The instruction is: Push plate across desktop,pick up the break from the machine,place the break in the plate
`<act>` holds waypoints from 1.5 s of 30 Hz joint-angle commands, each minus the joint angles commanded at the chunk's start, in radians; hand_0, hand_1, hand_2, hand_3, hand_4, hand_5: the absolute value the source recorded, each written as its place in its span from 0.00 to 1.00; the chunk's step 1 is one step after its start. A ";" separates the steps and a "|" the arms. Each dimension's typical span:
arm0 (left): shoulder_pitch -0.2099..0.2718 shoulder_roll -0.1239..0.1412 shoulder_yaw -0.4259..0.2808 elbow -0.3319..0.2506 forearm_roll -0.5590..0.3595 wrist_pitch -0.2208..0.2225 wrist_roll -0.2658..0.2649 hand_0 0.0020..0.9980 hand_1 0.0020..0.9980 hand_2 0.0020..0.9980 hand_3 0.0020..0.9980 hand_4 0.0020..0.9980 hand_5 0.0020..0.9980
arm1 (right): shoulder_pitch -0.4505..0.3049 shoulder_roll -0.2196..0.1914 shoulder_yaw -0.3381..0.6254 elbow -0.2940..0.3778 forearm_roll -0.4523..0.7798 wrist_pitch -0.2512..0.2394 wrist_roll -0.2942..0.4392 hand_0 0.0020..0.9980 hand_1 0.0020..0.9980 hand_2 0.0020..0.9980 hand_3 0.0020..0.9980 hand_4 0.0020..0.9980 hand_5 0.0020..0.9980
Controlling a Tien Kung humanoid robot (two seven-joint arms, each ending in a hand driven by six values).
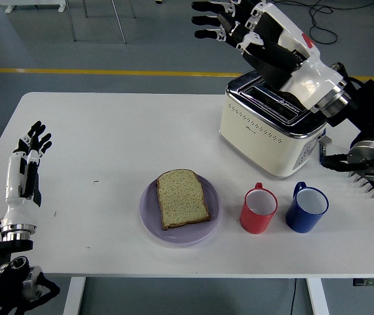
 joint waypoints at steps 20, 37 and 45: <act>0.006 -0.010 0.030 -0.004 -0.001 0.010 0.015 0.84 0.88 0.94 0.92 0.51 0.90 | -0.568 0.032 0.569 0.129 0.082 -0.005 0.002 0.82 0.79 0.80 0.81 0.53 0.46; 0.001 -0.017 0.031 0.000 0.007 0.017 0.028 0.85 0.89 0.95 0.94 0.52 0.90 | -0.686 0.072 0.687 0.145 0.114 -0.008 -0.004 0.82 0.79 0.80 0.80 0.52 0.50; 0.000 -0.014 0.030 0.000 0.006 0.019 0.027 0.85 0.89 0.95 0.94 0.52 0.90 | -0.685 0.082 0.686 0.145 0.120 -0.003 -0.005 0.82 0.79 0.80 0.80 0.52 0.51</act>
